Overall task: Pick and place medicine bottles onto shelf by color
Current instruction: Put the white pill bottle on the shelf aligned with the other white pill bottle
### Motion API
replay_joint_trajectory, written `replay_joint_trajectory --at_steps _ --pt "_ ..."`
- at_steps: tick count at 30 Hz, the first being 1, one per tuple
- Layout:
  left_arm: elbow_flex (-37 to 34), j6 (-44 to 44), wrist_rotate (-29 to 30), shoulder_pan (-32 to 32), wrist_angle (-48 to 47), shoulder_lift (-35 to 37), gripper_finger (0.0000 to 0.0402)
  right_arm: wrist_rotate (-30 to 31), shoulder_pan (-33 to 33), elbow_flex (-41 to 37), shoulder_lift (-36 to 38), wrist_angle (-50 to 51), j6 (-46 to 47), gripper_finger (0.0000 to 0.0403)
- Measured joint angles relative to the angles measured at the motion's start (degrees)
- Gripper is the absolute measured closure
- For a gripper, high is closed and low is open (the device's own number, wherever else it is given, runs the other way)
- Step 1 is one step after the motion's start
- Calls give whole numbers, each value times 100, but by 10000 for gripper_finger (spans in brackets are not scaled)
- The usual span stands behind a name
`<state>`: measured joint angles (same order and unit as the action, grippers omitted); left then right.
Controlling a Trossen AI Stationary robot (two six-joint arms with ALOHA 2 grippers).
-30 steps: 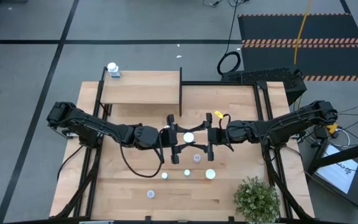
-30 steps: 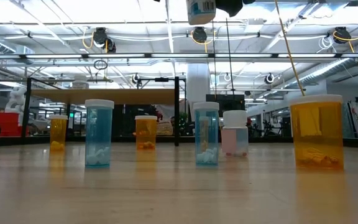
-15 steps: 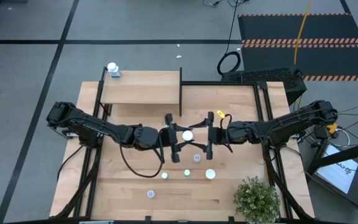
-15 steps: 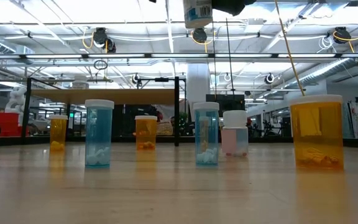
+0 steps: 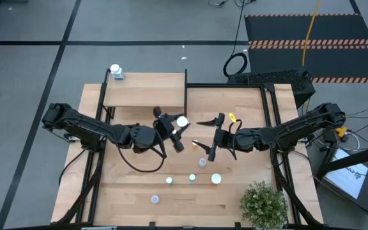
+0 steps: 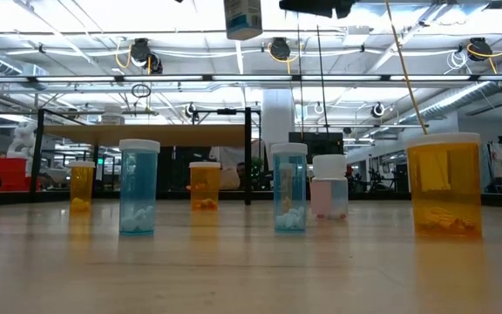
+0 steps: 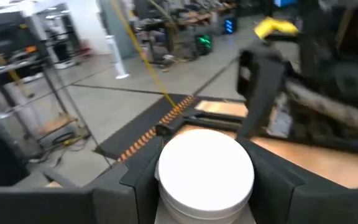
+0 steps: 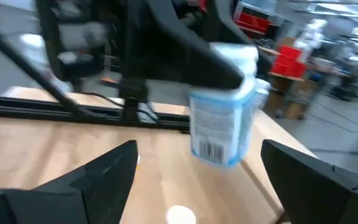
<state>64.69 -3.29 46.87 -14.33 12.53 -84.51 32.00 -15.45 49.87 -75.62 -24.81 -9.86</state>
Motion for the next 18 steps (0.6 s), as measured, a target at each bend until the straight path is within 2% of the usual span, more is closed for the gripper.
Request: replay_joint_trajectory --at_steps 6,12,18 --pt "2 413 168 165 177 -4 204 848 4 7 -636 -1317 -420 64" --pt "2 609 154 206 110 -4 214 864 125 3 -1255 -2234 -1168 64" --pt "2 889 -378 110 108 -4 208 868 260 0 -1764 -3221 -1987 64"
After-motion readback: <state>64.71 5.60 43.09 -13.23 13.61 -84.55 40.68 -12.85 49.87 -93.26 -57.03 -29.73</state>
